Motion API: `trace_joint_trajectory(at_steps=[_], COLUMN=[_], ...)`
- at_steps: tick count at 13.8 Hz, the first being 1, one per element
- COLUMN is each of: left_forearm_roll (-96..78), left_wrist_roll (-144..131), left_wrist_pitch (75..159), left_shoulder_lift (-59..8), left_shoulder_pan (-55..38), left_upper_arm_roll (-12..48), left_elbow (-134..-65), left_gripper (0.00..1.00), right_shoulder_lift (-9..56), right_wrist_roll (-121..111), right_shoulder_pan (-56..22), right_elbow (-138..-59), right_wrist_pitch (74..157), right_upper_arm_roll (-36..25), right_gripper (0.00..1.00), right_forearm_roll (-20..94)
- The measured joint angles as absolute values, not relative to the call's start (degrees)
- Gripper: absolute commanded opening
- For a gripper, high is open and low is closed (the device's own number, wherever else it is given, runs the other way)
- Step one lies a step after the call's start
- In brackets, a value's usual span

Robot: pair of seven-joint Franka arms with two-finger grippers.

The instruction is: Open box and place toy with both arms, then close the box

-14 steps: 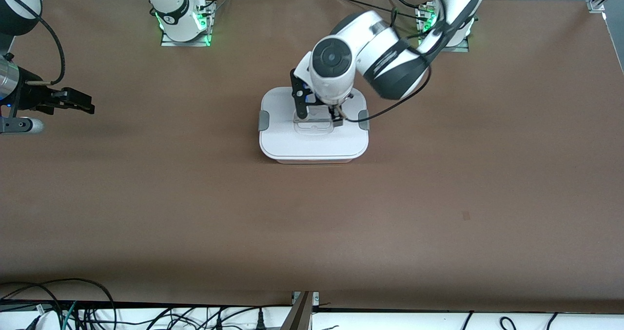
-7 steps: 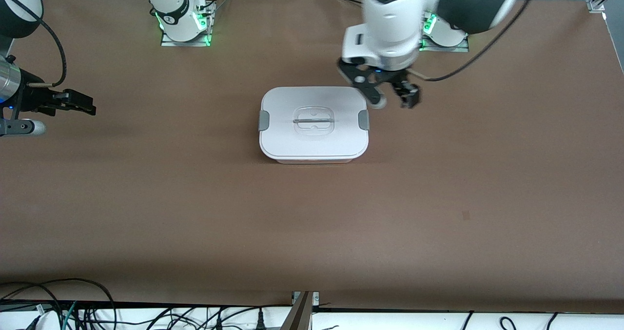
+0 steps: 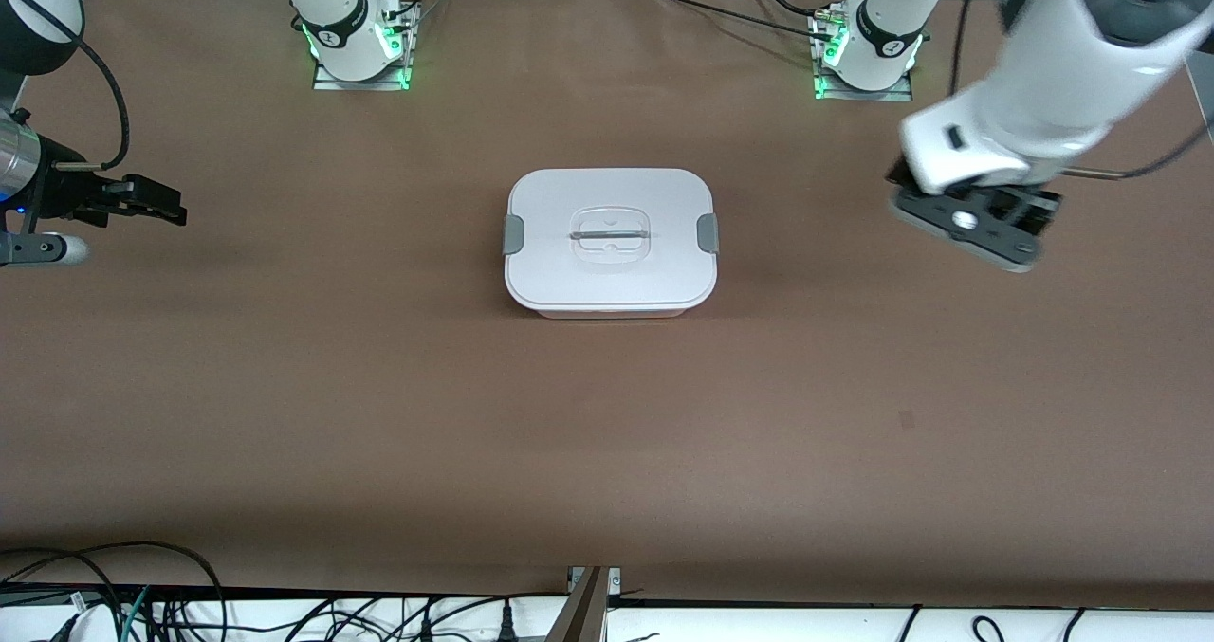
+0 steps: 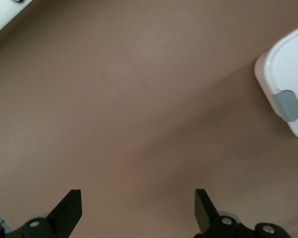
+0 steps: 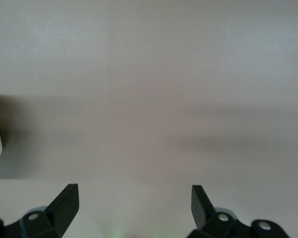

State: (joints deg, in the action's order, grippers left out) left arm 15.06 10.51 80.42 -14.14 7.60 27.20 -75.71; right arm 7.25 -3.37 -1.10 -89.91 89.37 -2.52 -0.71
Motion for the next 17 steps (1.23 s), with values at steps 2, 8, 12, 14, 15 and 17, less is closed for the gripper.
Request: trace_joint_trajectory(at_steps=[2, 8, 12, 14, 15, 17], left_forearm_roll=[14.7, 5.3, 3.2, 3.1, 3.1, 3.1], left_wrist_roll=[10.2, 6.7, 5.6, 4.9, 4.8, 4.6], left_wrist_pitch=[80.4, 96.8, 98.4, 97.8, 97.6, 97.3], left_shoulder_lift=[-12.4, 2.4, 5.2, 4.8, 4.5, 4.2], left_shoulder_pan=[7.4, 3.9, 2.8, 0.7, 0.3, 0.1], left_upper_arm_roll=[23.5, 10.7, 7.1, 5.1, 4.5, 3.9], left_elbow=[-76.0, -94.3, -99.5, -99.7, -99.8, -99.8], left_gripper=[1.00, 1.00, 1.00, 1.00, 1.00, 1.00], right_shoulder_lift=[7.4, 7.7, 7.8, 7.8, 7.8, 7.8], right_wrist_roll=[-3.4, -3.4, -3.4, -3.4, -3.4, -3.4], right_shoulder_pan=[-1.1, -1.1, -1.1, -1.1, -1.1, -1.1], right_elbow=[-89.9, -89.1, -89.1, -89.0, -89.0, -89.0], right_wrist_pitch=[89.4, 89.4, 89.4, 89.4, 89.4, 89.4], right_upper_arm_roll=[-2.5, -2.5, -2.5, -2.5, -2.5, -2.5], right_gripper=[1.00, 1.00, 1.00, 1.00, 1.00, 1.00], right_forearm_roll=[-0.7, -0.7, -0.6, -0.2, -0.1, -0.1])
